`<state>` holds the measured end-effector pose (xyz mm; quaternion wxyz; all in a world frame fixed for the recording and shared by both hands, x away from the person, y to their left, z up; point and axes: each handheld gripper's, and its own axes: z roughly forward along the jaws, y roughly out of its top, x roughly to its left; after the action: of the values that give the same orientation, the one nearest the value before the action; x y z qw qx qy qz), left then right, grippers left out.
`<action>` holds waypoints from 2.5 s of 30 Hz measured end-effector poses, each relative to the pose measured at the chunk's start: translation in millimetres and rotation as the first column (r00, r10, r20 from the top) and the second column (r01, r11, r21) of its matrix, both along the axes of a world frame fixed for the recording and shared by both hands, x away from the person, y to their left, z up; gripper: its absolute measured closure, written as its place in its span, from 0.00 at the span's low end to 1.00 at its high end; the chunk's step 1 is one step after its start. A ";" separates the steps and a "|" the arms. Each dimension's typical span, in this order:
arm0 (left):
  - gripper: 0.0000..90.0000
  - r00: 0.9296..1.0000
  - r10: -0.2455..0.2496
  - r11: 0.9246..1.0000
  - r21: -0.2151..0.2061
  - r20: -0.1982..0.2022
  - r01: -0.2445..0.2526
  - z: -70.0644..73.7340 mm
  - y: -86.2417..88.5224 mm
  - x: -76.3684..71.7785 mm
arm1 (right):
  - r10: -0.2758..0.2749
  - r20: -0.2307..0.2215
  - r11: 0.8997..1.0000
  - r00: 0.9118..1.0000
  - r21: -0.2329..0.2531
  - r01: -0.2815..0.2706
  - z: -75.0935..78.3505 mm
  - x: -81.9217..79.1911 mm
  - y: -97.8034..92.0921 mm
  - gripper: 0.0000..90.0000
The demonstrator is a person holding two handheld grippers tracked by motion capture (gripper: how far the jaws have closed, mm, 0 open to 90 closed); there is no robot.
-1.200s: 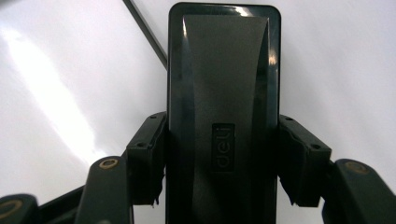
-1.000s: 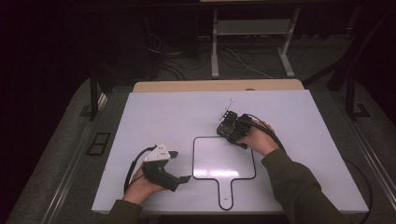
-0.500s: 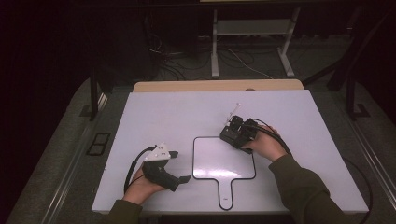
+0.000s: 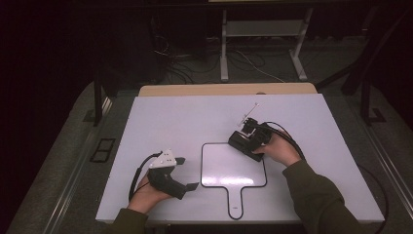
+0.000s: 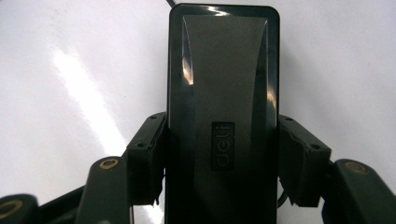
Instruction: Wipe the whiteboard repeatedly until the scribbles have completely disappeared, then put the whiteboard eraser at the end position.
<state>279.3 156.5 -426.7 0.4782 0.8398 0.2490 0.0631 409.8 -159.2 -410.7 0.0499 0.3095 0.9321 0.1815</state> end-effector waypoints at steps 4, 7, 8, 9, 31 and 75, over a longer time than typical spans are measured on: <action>0.00 1.000 0.001 1.000 -0.002 0.001 -0.001 -0.2 0.6 0.5 | 0.005 -0.004 1.000 1.000 0.020 -0.005 3.1 0.5 -0.6 0.43; 0.00 1.000 0.005 1.000 -0.007 -0.001 -0.005 -0.3 1.3 0.5 | 0.005 -0.008 1.000 1.000 0.020 -0.004 4.5 1.7 -0.3 0.43; 0.00 1.000 0.004 1.000 -0.006 -0.001 -0.004 -0.5 1.7 0.7 | 0.000 -0.009 1.000 1.000 0.022 0.000 5.5 2.0 0.0 0.43; 0.00 1.000 0.004 1.000 -0.005 -0.002 -0.004 -0.8 1.9 0.7 | 0.004 -0.009 1.000 1.000 0.027 -0.004 7.2 2.7 0.1 0.43; 0.00 1.000 0.009 1.000 -0.012 0.003 -0.009 0.7 4.1 -0.1 | -0.014 0.019 0.999 1.000 0.046 0.013 38.7 60.4 22.8 0.43; 0.00 1.000 0.020 1.000 0.006 0.004 -0.020 -0.7 2.6 1.9 | -0.083 0.065 0.979 0.994 0.193 0.069 14.5 79.9 12.9 0.28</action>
<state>281.3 159.0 -427.4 0.4755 0.8386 0.2564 0.0705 489.8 -146.3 -396.2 0.0607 0.3415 0.8955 0.2789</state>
